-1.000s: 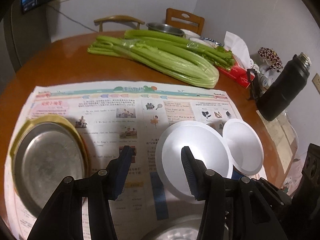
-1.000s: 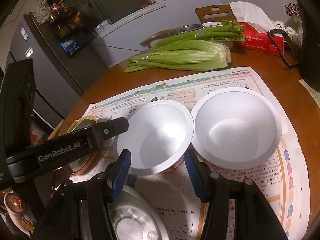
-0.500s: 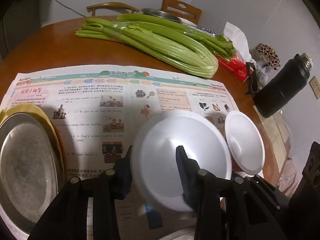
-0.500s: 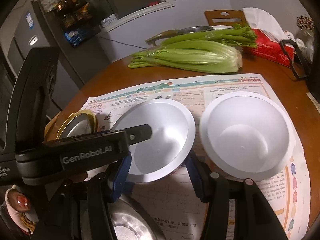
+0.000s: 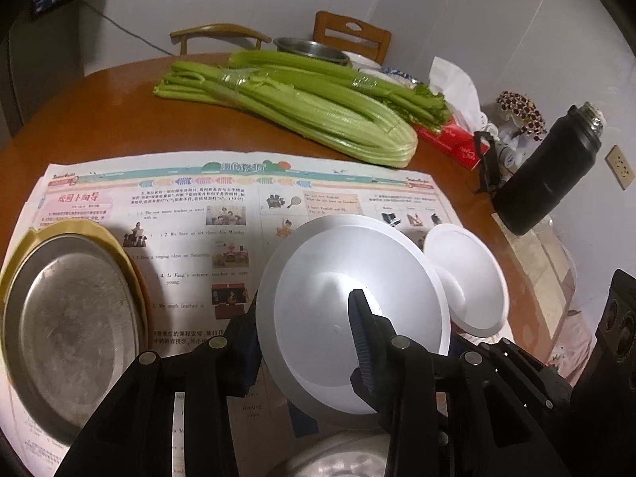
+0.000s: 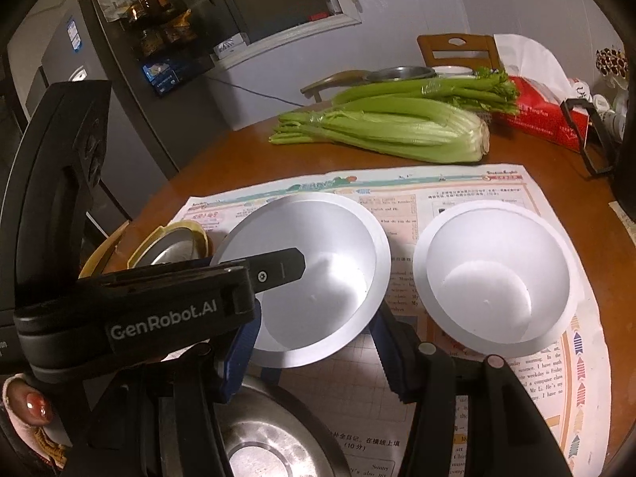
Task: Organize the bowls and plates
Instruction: 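Lift the paper bowl with the left tool over the steel bowl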
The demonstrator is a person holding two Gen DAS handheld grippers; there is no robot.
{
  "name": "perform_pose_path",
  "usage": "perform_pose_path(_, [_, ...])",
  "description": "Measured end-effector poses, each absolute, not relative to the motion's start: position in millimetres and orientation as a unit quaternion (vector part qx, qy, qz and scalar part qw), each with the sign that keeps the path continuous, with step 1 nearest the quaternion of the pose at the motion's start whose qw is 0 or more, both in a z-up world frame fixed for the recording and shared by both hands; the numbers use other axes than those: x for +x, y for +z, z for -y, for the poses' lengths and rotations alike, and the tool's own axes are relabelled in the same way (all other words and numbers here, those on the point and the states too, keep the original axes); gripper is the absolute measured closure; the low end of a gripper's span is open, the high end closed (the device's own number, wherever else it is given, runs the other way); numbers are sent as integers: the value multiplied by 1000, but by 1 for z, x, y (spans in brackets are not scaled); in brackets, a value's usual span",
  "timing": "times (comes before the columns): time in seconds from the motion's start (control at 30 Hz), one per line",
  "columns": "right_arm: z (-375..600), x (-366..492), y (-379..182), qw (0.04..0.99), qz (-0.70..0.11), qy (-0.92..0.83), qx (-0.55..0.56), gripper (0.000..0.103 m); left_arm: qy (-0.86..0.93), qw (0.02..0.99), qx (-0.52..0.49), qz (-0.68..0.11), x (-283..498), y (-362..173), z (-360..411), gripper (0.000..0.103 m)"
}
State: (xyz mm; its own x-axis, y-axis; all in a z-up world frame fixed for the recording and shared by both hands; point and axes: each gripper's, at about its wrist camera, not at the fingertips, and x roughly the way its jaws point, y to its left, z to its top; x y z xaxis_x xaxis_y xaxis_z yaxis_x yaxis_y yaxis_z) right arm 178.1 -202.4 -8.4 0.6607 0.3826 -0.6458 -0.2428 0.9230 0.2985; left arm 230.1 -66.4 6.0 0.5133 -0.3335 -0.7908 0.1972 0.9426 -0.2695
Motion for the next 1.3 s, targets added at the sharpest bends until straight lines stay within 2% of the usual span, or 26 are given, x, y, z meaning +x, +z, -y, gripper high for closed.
perform_pose_path(0.67, [197, 124, 33, 922, -327, 196, 67, 47, -154, 893, -71, -417, 167, 56, 58, 63])
perform_pose_path(1.3, [193, 70, 41, 918, -329, 218, 28, 47, -147, 896, -67, -414, 109, 61, 57, 61])
